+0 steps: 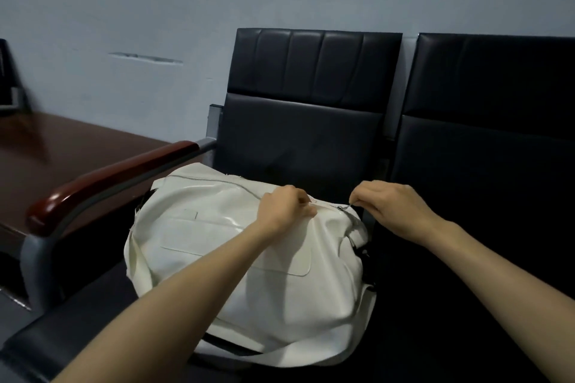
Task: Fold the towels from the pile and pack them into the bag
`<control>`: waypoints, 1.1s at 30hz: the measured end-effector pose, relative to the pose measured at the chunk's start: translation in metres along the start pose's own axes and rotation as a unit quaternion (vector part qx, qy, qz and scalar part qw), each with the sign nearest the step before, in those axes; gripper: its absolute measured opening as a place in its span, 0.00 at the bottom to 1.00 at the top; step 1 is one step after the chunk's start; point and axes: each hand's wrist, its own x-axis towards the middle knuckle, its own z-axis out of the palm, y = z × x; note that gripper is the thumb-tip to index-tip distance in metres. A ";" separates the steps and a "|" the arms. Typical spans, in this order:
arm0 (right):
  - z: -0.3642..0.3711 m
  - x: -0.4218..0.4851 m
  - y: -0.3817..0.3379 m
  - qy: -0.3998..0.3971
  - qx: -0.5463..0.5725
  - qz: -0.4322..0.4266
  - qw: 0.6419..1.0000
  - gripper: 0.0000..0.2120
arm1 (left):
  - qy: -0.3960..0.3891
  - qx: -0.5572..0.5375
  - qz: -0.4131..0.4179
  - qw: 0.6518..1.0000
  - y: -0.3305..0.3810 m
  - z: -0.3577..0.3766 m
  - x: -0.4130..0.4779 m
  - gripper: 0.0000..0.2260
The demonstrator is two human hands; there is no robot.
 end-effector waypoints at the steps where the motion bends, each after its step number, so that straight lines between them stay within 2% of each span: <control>1: 0.003 -0.009 0.002 0.008 -0.017 -0.015 1.000 0.11 | 0.010 -0.001 -0.009 1.000 -0.002 0.001 -0.001 0.10; 4: 0.015 -0.041 0.004 0.012 -0.031 -0.023 0.999 0.11 | 0.028 -0.012 -0.019 0.999 -0.006 0.006 -0.003 0.11; 8: 0.031 -0.066 -0.007 -0.007 -0.004 -0.007 1.000 0.10 | 0.018 0.068 0.006 0.998 -0.001 0.011 -0.010 0.12; 13: 0.020 -0.074 -0.008 -0.055 0.045 0.055 0.996 0.13 | -0.022 0.104 0.026 0.994 0.002 0.014 -0.022 0.14; 16: -0.005 -0.076 -0.006 -0.089 0.048 0.126 0.987 0.13 | -0.052 0.128 0.037 0.990 0.016 0.020 -0.032 0.17; 20: -0.042 -0.076 0.004 -0.073 0.111 0.264 0.955 0.11 | -0.101 0.035 0.043 0.993 0.053 0.023 -0.048 0.16; 22: -0.062 -0.084 0.003 -0.084 0.127 0.283 0.947 0.12 | -0.134 -0.009 0.039 0.990 0.080 0.024 -0.061 0.15; 26: -0.109 -0.114 -0.004 -0.121 0.124 0.301 0.938 0.14 | -0.100 -0.057 0.022 0.993 0.133 0.020 -0.086 0.14; 33: -0.181 -0.205 -0.007 -0.146 0.081 0.367 0.915 0.16 | -0.134 -0.068 0.051 0.987 0.197 0.036 -0.127 0.16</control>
